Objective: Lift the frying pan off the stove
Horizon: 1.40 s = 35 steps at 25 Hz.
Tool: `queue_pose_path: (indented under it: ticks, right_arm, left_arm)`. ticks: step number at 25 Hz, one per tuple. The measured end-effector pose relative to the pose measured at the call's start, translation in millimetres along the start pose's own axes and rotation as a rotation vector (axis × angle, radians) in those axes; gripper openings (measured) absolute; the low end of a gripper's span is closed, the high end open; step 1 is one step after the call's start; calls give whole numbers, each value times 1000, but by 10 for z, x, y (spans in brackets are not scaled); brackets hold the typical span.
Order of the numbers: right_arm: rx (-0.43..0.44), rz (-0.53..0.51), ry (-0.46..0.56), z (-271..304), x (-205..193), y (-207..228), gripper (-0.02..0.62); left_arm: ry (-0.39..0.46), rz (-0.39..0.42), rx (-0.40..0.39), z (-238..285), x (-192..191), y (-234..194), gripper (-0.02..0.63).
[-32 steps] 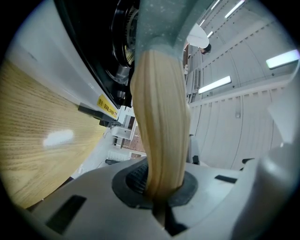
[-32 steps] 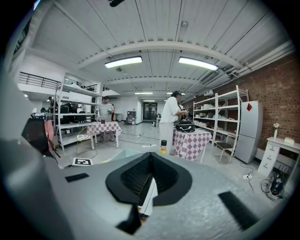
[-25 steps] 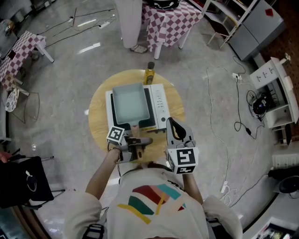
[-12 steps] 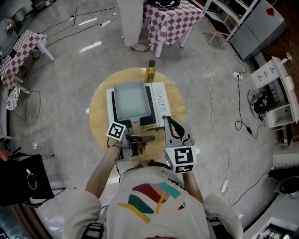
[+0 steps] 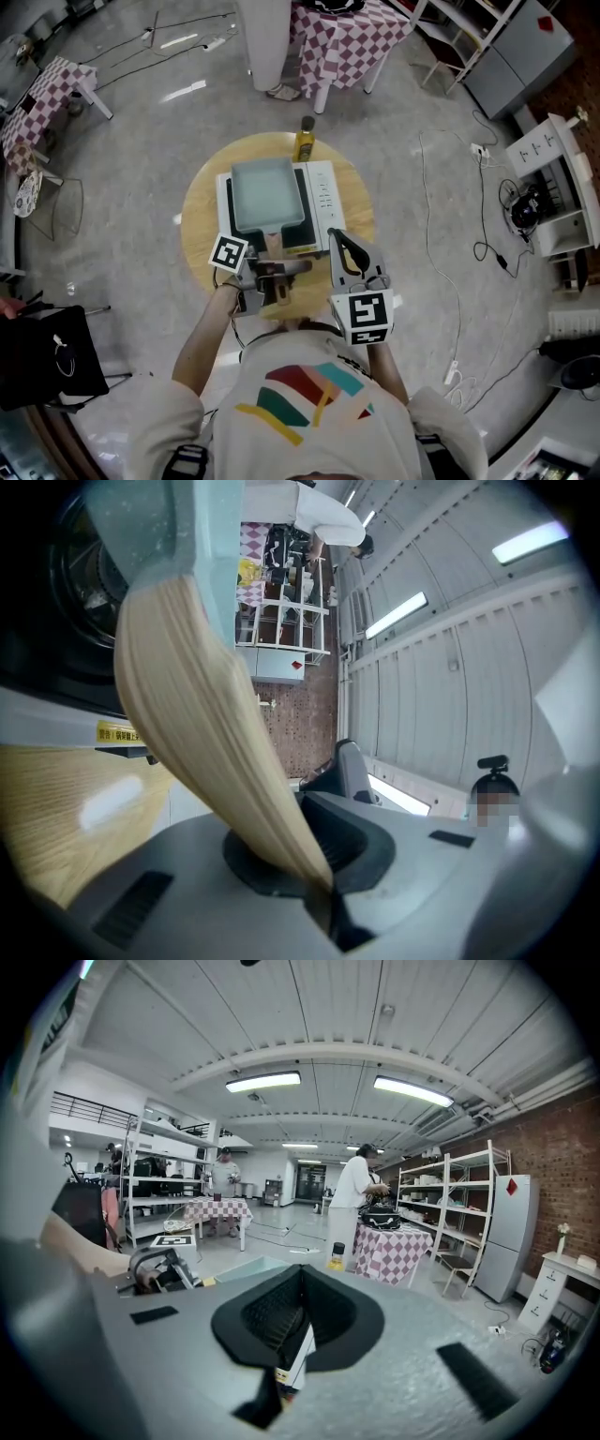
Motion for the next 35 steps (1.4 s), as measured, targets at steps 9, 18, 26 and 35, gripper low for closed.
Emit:
queue_pose_path:
  ticks: [9, 18, 26, 35]
  right_arm:
    - [0, -17, -10, 9, 8, -13, -2]
    - [8, -21, 7, 37, 35, 5, -2]
    - [1, -33, 101, -2, 288, 51, -2]
    - [12, -34, 229, -112, 554, 77, -2]
  left_arm:
    - [-34, 29, 28, -47, 45, 92, 5]
    - [-66, 157, 131, 6, 220, 480, 5]
    - [-109, 448, 224, 126, 459, 1292, 5]
    - [-160, 673, 304, 388, 361, 2052, 6]
Point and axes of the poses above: the fingertips, and each gripper's own axes: z forward along the fingers, y to its right, x out of its top, the point moved 10 cm from there along -z, backward along the fingers, and after that the axes turned 15 degrees about -y, right-handed, at the moved point
